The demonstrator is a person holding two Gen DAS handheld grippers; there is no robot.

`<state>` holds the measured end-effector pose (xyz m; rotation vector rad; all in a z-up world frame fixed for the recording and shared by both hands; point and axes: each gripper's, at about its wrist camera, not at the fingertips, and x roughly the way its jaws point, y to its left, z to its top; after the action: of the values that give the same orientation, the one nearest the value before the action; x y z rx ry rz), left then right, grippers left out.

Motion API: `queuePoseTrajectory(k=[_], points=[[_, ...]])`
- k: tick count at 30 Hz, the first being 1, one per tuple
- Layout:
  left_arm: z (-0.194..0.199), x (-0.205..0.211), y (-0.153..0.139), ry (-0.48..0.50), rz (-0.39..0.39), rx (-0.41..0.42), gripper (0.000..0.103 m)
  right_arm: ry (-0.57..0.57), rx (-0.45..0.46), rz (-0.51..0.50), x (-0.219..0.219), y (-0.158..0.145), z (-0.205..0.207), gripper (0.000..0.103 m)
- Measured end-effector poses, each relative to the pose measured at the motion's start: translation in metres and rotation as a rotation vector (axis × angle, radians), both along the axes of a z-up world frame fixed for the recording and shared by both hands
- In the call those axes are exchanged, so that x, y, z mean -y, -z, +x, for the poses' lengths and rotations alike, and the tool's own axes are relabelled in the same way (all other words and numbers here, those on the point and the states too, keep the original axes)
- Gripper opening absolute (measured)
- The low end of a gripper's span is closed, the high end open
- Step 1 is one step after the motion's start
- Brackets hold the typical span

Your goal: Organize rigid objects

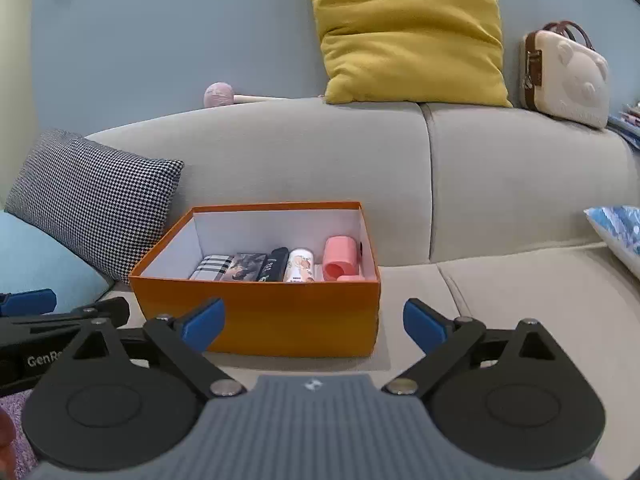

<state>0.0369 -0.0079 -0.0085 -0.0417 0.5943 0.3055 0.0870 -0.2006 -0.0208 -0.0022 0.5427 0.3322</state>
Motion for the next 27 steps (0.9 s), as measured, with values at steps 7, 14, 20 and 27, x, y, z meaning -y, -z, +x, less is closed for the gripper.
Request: queuePoseTrajectory(k=[7,14,20,27], points=[[0.0005,0.0032,0.0001,0.013,0.011,-0.002,0.094,-0.002,0.004,0.021,0.006,0.0008,-0.0008,0.097],[0.0004,-0.0004,0.0007,0.011,0.008,0.003,0.094,0.0,0.0,0.018,0.0062,0.002,0.0006,0.097],[0.0008,-0.0035,0.0021,0.012,0.001,0.004,0.094,-0.004,-0.014,0.004,0.004,0.0052,0.001,0.097],[0.0011,-0.0048,0.0036,0.009,-0.002,0.001,0.094,-0.006,-0.02,-0.005,0.0023,0.0073,0.0021,0.097]])
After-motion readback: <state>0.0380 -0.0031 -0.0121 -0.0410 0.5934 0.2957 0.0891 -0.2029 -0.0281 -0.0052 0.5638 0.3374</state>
